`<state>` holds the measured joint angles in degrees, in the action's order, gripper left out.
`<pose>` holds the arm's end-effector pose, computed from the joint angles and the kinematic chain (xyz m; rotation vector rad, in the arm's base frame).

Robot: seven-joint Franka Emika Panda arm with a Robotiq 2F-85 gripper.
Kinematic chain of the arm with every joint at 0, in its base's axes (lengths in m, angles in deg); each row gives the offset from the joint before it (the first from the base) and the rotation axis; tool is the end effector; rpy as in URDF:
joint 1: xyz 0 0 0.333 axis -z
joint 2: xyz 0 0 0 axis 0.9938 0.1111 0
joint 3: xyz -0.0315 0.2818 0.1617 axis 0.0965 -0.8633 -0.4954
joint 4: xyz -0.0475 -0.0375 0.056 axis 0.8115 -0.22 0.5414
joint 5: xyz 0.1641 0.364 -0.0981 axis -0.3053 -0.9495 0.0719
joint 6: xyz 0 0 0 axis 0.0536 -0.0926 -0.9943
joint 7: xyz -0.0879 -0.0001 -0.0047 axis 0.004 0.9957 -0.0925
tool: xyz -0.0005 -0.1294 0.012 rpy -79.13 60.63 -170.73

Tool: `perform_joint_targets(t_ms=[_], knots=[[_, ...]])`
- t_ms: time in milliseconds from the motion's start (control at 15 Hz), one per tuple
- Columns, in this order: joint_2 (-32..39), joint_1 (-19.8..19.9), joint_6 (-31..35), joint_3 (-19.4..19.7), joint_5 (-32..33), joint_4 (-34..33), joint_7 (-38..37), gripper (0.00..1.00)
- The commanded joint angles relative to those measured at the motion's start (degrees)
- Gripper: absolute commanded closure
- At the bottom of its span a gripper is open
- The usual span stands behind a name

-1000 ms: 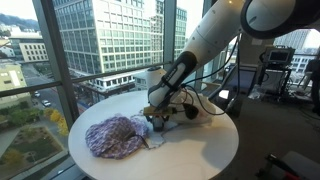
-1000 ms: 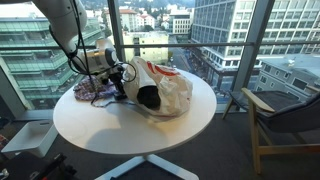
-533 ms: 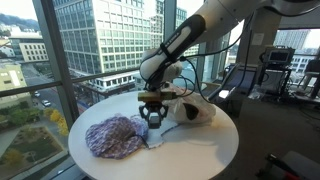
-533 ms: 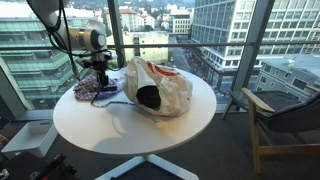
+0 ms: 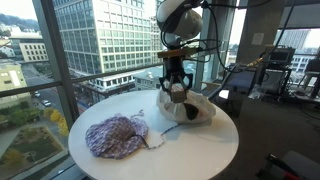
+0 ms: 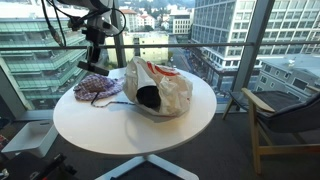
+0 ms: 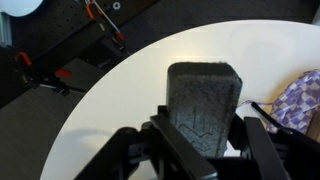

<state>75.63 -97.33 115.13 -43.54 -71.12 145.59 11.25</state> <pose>0.5523 0.2050 0.3454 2.9044 -0.8069 -0.6497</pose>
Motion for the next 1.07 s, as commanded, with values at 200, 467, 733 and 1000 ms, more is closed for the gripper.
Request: perform_joint_targets(t_ms=[200, 467, 733, 1000], knots=[[0.8, 8.6, -0.8, 5.1, -5.9, 3.2, -0.4, 0.69], [5.9, 11.4, 6.1, 6.8, -7.2, 2.7, 1.8, 0.69], [11.0, 10.8, 16.6, 6.3, -6.7, 2.0, 3.6, 0.69], [13.3, 7.3, 25.7, 7.3, 0.5, 0.6, 2.1, 0.69]])
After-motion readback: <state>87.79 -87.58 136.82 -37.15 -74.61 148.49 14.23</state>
